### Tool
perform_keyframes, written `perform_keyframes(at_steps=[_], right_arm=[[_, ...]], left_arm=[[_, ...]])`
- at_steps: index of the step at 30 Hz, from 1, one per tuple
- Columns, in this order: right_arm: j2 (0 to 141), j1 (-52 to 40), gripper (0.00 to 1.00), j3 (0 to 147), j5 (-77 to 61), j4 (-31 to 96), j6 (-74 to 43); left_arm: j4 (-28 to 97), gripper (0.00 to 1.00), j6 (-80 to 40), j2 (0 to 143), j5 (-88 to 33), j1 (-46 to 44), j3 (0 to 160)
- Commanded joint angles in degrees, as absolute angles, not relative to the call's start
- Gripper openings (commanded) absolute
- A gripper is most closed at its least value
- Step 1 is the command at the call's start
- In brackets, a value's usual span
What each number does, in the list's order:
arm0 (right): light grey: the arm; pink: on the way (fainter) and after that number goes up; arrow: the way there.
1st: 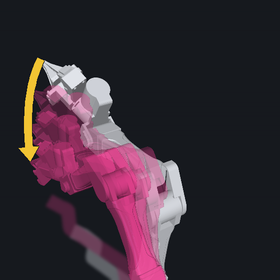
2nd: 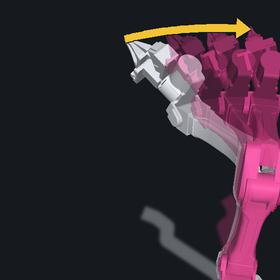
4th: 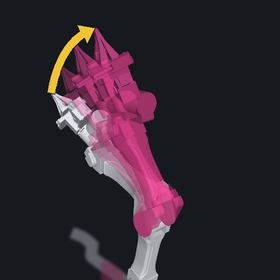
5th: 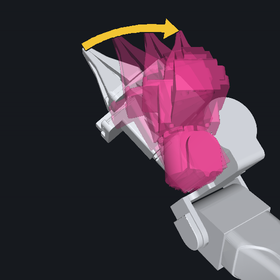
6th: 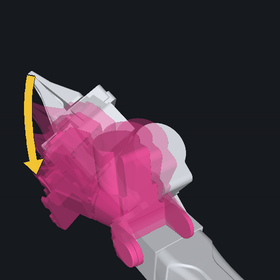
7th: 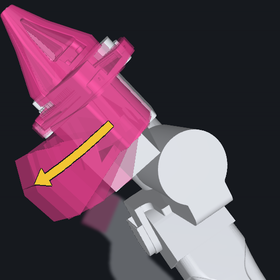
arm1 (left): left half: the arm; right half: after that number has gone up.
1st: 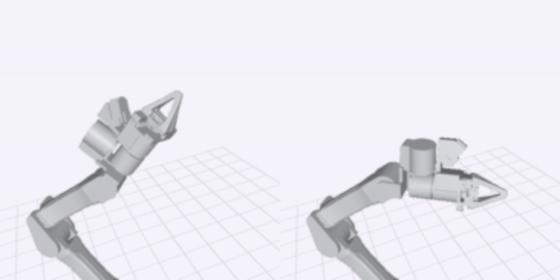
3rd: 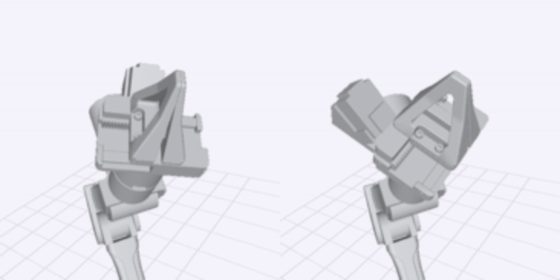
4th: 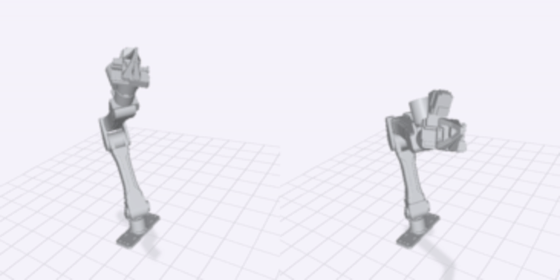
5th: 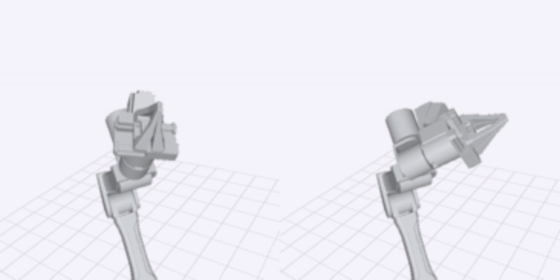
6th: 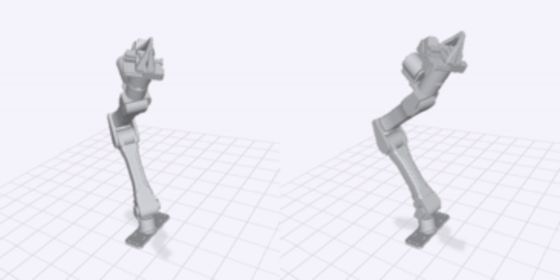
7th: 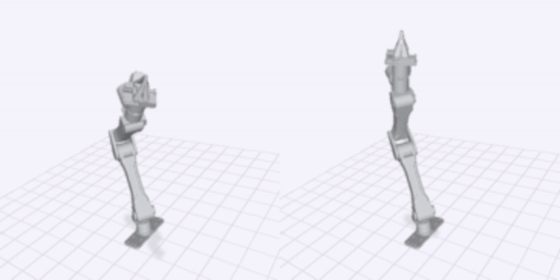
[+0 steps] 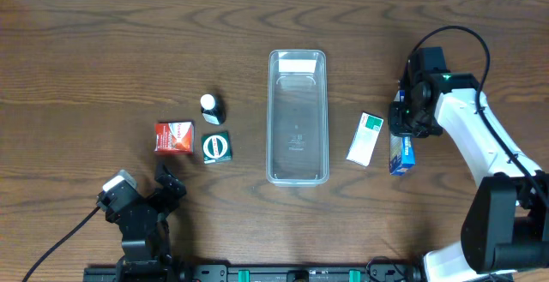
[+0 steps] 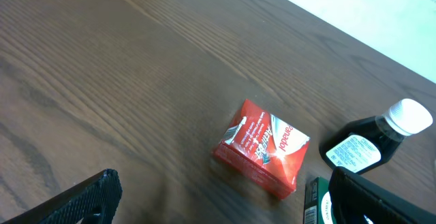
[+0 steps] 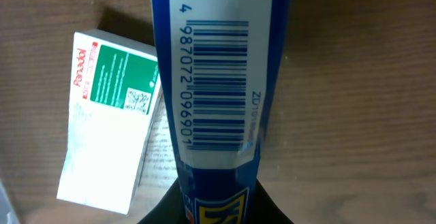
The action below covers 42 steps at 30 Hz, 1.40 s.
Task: Pack container
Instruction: 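Reach the right gripper to the blue Kool Fever box and grasp it, then carry the blue box into the clear container and lower it along the left side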
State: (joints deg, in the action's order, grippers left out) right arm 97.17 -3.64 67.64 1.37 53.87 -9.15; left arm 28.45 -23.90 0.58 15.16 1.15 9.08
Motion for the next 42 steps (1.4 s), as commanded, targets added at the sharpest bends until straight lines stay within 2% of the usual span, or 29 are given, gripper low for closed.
perform_keyframes(at_steps=[1,8,16,22,26,33,42], right_arm=[[92.9,-3.4,0.15,72.1,1.9,56.2,-9.4],[83.8,-5.5,0.13,81.0,-4.5,62.2,-13.1],[78.4,-16.0,0.1,82.1,-7.9,55.8,-22.0],[84.9,-26.4,0.11,81.0,-4.8,46.7,-28.2],[92.3,-30.1,0.15,81.0,-3.6,41.1,-28.7],[103.5,-30.4,0.16,81.0,-3.5,35.1,-31.6],[109.9,-30.5,0.15,81.0,-9.3,30.1,-36.3]], left_arm=[[28.6,0.98,-23.2,0.2,15.5,1.5,8.0],[28.6,0.98,-23.2,0.2,15.5,1.5,8.0],[28.6,0.98,-23.2,0.2,15.5,1.5,8.0],[28.6,0.98,-23.2,0.2,15.5,1.5,8.0],[28.6,0.98,-23.2,0.2,15.5,1.5,8.0],[28.6,0.98,-23.2,0.2,15.5,1.5,8.0],[28.6,0.98,-23.2,0.2,15.5,1.5,8.0]])
